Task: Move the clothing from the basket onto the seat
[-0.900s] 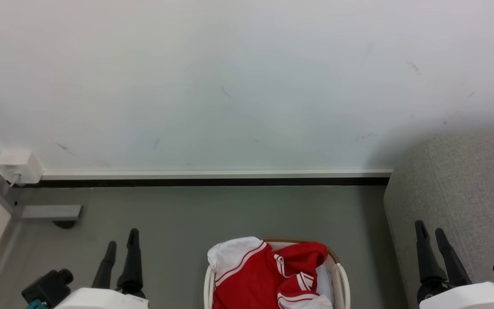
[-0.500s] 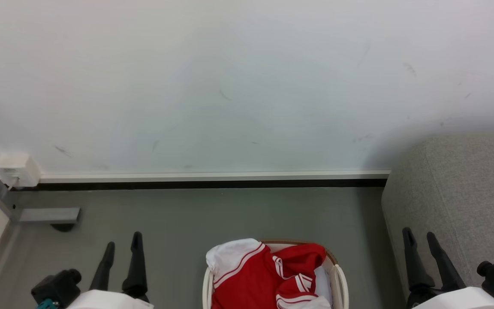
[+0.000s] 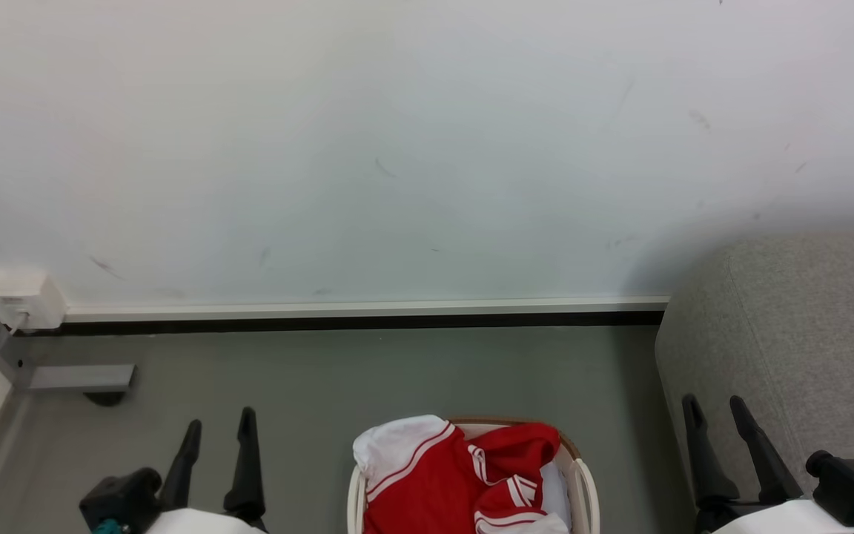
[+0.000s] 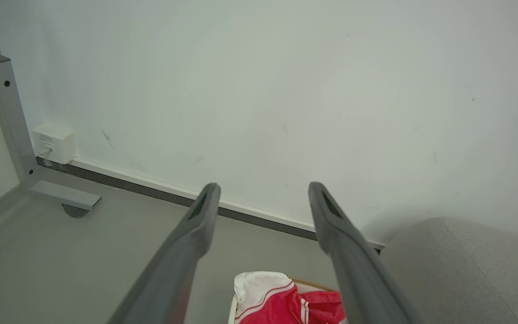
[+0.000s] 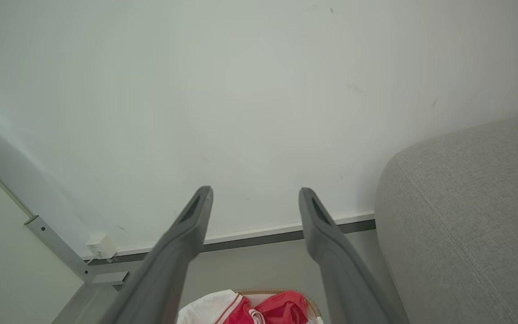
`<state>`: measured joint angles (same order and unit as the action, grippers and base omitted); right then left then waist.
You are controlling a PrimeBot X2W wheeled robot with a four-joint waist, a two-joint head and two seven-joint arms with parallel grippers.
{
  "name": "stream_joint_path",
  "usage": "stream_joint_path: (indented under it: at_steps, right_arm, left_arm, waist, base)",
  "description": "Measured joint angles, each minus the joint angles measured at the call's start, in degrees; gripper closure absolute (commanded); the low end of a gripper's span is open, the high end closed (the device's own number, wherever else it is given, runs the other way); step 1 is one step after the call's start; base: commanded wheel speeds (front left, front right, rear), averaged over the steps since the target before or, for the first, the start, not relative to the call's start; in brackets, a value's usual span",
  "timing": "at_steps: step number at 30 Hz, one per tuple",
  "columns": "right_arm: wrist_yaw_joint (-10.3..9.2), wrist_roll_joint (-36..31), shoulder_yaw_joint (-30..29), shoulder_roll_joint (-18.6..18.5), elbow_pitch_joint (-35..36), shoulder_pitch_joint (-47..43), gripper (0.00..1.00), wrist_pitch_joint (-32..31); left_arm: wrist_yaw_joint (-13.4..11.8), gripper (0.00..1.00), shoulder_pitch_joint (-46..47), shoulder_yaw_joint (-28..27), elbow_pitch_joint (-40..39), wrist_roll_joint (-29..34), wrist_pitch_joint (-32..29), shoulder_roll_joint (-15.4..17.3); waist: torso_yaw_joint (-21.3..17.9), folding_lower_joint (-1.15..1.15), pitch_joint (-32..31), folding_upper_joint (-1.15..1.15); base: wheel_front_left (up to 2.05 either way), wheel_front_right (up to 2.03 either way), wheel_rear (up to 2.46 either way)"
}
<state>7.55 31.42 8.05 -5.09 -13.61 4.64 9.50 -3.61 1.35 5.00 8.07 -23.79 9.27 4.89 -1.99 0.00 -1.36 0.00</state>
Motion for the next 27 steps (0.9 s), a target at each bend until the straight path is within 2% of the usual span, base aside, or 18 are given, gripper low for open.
stream_joint_path:
  at_steps: [27]
  right_arm:
    - [0.00,-11.6,1.1,0.3,0.9,0.1,0.00,3.3]
  left_arm:
    - [-1.8,0.00,-0.6,1.2,-1.2,13.2,3.5,0.4]
  waist:
    - [-1.2,0.00,-0.3,0.00]
  base:
    - [0.00,0.00,0.00]
